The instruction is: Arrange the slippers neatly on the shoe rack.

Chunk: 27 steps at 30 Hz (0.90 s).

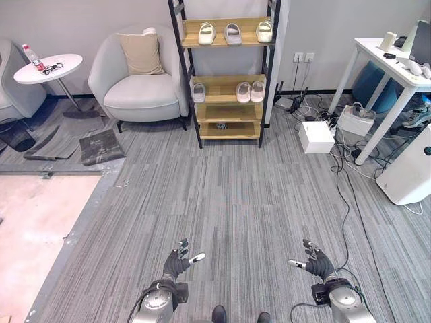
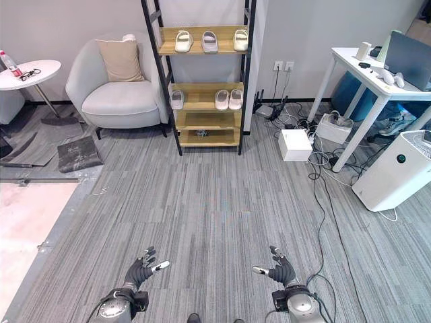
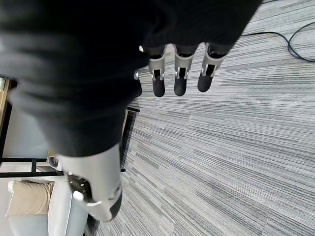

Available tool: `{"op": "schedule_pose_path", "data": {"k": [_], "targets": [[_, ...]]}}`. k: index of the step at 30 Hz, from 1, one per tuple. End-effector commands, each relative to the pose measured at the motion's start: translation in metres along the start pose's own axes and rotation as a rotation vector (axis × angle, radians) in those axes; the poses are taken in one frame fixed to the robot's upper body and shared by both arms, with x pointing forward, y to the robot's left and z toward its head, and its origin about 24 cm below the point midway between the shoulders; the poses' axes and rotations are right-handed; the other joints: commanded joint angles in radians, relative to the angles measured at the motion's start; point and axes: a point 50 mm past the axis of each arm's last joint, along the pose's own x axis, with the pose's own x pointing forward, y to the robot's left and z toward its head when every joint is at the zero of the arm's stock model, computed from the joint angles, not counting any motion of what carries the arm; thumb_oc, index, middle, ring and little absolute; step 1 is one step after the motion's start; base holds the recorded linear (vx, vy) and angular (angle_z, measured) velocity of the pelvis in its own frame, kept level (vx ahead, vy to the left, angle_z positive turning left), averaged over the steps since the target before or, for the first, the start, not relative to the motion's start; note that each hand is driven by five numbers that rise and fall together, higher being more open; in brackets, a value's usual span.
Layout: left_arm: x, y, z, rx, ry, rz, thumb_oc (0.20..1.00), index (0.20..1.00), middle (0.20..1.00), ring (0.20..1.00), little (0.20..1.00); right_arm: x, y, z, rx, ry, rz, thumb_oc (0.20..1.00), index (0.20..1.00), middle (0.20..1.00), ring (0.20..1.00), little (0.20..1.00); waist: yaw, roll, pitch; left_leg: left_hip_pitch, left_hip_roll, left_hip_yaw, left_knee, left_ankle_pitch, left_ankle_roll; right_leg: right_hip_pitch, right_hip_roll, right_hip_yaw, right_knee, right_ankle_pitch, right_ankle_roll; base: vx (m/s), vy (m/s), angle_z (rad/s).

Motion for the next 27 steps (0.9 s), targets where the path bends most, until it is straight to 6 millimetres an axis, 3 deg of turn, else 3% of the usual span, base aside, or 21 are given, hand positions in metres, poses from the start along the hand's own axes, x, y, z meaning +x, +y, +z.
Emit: {"op": "schedule_pose_path", "data": {"k": [1,6,13,17,18,19,20,23,24,25,26,27], "targets": [[0.007,0.0,0.02,-0.002,-0.078,-0.016,1.0,1.0,1.0,1.0,1.0,0.003,0.004,0.019,0.012,-0.093,0.021,1.0,1.0,1.0,1.0,1.0,0.017,-0.044,0.009,0.025,0.019,-0.024,-0.008,-0.08,-0.041,0.033,-0.081,0.002,0.002,-0.067,0.096,0.0,0.0,0.0],[0.007,0.003,0.021,-0.002,-0.084,-0.004,1.0,1.0,1.0,1.0,1.0,0.003,0.005,0.021,0.006,-0.099,0.029,1.0,1.0,1.0,1.0,1.0,0.021,-0.051,0.025,0.015,0.016,-0.02,-0.008,-0.082,-0.035,0.019,-0.084,0.014,0.003,-0.062,0.1,0.01,0.007,-0.01],[0.009,0.006,0.035,0.135,-0.146,-0.014,1.0,1.0,1.0,1.0,1.0,0.006,0.003,0.026,0.008,-0.114,0.017,1.0,1.0,1.0,1.0,1.0,0.027,-0.058,0.044,-0.006,0.001,-0.026,0.004,-0.092,-0.021,-0.001,-0.102,0.008,0.04,-0.072,0.112,0.04,0.057,-0.03],[0.011,0.007,0.05,0.173,-0.201,-0.011,1.0,1.0,1.0,1.0,1.0,0.009,0.0,0.035,-0.002,-0.147,0.005,1.0,1.0,1.0,1.0,1.0,0.027,-0.054,0.068,-0.025,-0.013,-0.034,0.042,-0.117,0.007,-0.072,-0.136,0.018,0.21,-0.101,0.127,0.02,0.109,0.0],[0.011,0.008,0.05,0.185,-0.207,-0.009,1.0,1.0,1.0,1.0,1.0,0.009,0.0,0.037,-0.008,-0.159,0.008,1.0,1.0,1.0,1.0,1.0,0.024,-0.052,0.079,-0.022,-0.021,-0.034,0.05,-0.127,0.02,-0.113,-0.158,0.023,0.303,-0.085,0.138,0.06,0.239,-0.04],[0.012,0.009,0.053,0.197,-0.215,-0.004,1.0,1.0,1.0,1.0,1.0,0.01,0.0,0.039,-0.019,-0.161,0.01,1.0,1.0,1.0,1.0,1.0,0.015,-0.052,0.103,-0.004,-0.037,-0.033,0.056,-0.14,0.041,-0.18,-0.186,0.055,0.449,-0.011,0.16,0.1,0.219,-0.06],[0.013,0.009,0.053,0.199,-0.216,-0.004,1.0,1.0,1.0,1.0,1.0,0.009,-0.001,0.038,-0.017,-0.159,0.007,1.0,1.0,1.0,1.0,1.0,0.009,-0.046,0.111,0.007,-0.034,-0.039,0.056,-0.145,0.043,-0.199,-0.182,0.071,0.496,0.002,0.158,0.09,0.145,-0.09],[0.013,0.011,0.053,0.201,-0.212,0.003,1.0,1.0,1.0,1.0,1.0,0.009,-0.003,0.037,-0.007,-0.156,-0.007,1.0,1.0,1.0,1.0,1.0,0.005,-0.043,0.124,0.046,-0.031,-0.04,0.04,-0.157,0.041,-0.253,-0.185,0.06,0.501,-0.006,0.145,0.23,0.04,0.13],[0.013,0.012,0.055,0.188,-0.219,0.008,1.0,1.0,1.0,1.0,1.0,0.009,-0.008,0.036,0.005,-0.151,-0.019,1.0,1.0,1.0,1.0,1.0,-0.002,-0.05,0.134,0.078,-0.035,-0.042,0.023,-0.172,0.035,-0.279,-0.192,0.023,0.389,0.013,0.139,0.18,-0.043,-0.04],[0.013,0.012,0.055,0.188,-0.219,0.007,1.0,1.0,1.0,1.0,1.0,0.009,-0.008,0.036,0.005,-0.151,-0.019,1.0,1.0,1.0,1.0,1.0,-0.003,-0.048,0.136,0.082,-0.032,-0.043,0.022,-0.172,0.034,-0.272,-0.189,0.021,0.384,0.014,0.139,0.36,-0.128,-0.1],[0.014,0.013,0.056,0.19,-0.218,0.013,1.0,1.0,1.0,1.0,1.0,0.009,-0.012,0.035,0.006,-0.147,-0.033,1.0,1.0,1.0,1.0,1.0,-0.014,-0.058,0.145,0.112,-0.03,-0.054,0.012,-0.191,0.024,-0.292,-0.179,-0.006,0.248,0.045,0.148,0.28,-0.126,-0.01],[0.015,0.015,0.057,0.196,-0.215,0.017,1.0,1.0,1.0,1.0,1.0,0.009,-0.012,0.035,0.006,-0.143,-0.035,1.0,1.0,1.0,1.0,1.0,-0.018,-0.065,0.144,0.123,-0.027,-0.058,0.01,-0.198,0.017,-0.298,-0.178,-0.015,0.195,0.063,0.157,0.28,-0.127,0.05]]}}
